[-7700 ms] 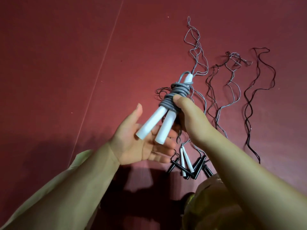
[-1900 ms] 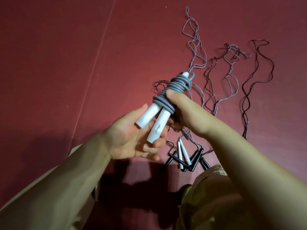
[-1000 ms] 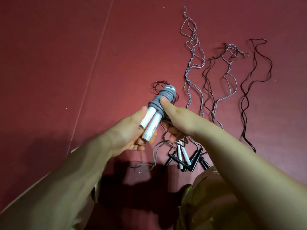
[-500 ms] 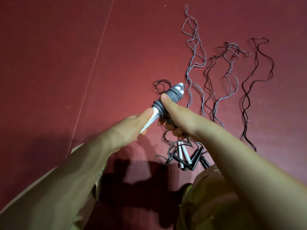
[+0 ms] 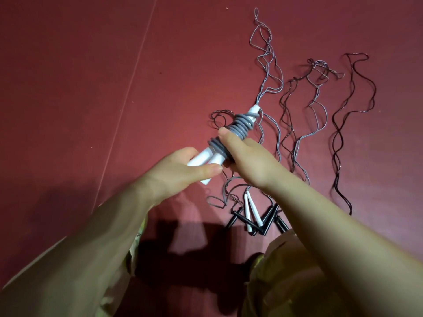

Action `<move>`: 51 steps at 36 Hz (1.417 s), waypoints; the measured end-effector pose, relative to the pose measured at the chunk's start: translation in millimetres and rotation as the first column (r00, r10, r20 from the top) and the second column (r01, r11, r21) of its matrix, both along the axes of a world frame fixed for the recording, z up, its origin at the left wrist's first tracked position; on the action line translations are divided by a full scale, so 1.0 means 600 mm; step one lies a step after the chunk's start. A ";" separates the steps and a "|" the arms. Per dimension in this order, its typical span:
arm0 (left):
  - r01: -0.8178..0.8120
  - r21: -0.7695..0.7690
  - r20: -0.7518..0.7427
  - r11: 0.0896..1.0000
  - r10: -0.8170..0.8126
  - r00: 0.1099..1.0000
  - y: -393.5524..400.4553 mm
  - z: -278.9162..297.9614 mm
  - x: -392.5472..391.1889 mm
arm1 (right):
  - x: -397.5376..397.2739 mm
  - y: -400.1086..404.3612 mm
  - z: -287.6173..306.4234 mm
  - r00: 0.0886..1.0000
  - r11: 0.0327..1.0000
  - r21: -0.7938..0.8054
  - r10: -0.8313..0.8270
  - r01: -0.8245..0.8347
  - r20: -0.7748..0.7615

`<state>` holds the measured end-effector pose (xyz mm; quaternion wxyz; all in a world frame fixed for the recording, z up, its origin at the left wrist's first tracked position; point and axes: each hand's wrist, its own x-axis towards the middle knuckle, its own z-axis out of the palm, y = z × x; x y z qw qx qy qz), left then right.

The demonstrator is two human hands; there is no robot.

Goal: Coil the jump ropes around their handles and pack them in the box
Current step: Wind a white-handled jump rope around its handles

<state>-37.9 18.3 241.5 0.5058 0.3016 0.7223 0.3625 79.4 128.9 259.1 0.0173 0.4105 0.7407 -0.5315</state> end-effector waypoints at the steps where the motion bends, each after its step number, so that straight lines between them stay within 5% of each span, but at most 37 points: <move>1: -0.001 -0.010 0.117 1.000 0.003 0.993 -0.002 0.001 0.000 | 0.001 0.000 0.001 1.000 1.000 0.020 -0.004 0.004 -0.017; 4: -0.049 -0.076 0.483 0.996 0.080 0.872 -0.006 0.011 -0.001 | 0.002 -0.002 0.001 0.997 1.000 0.028 -0.012 0.014 -0.073; 8: -0.047 -0.092 0.771 0.995 0.101 0.629 -0.009 0.024 -0.013 | -0.005 -0.003 0.003 0.969 0.996 -0.076 -0.072 0.055 -0.236; 11: 0.019 -0.003 0.887 1.000 -0.006 0.461 -0.019 0.023 -0.008 | -0.004 -0.001 0.006 0.941 0.990 -0.137 -0.065 0.020 -0.333; 16: 0.006 0.031 0.936 1.000 -0.031 0.350 -0.017 0.023 0.010 | 0.003 -0.003 0.014 0.931 0.974 -0.223 -0.107 0.028 -0.349; 26: -0.071 -0.178 0.764 0.982 0.183 0.618 0.001 0.025 0.013 | -0.005 0.001 -0.002 1.000 0.968 -0.253 -0.012 0.006 -0.022; 32: -0.165 -0.150 0.355 0.975 0.209 0.911 0.002 0.012 0.023 | -0.007 -0.003 -0.011 0.995 0.983 -0.181 0.028 -0.010 0.096; 41: -0.206 -0.100 0.136 0.973 0.218 0.966 0.004 -0.005 0.016 | -0.007 -0.004 -0.017 0.997 0.959 -0.283 -0.006 0.028 0.078; 48: -0.215 -0.080 0.168 0.973 0.226 0.960 0.002 -0.007 0.001 | -0.003 0.002 -0.019 0.997 0.969 -0.245 0.035 -0.016 0.072; 51: -0.157 -0.006 -0.046 0.988 0.156 0.987 0.000 -0.009 0.001 | -0.002 -0.002 -0.023 0.994 0.966 -0.252 0.079 -0.057 0.080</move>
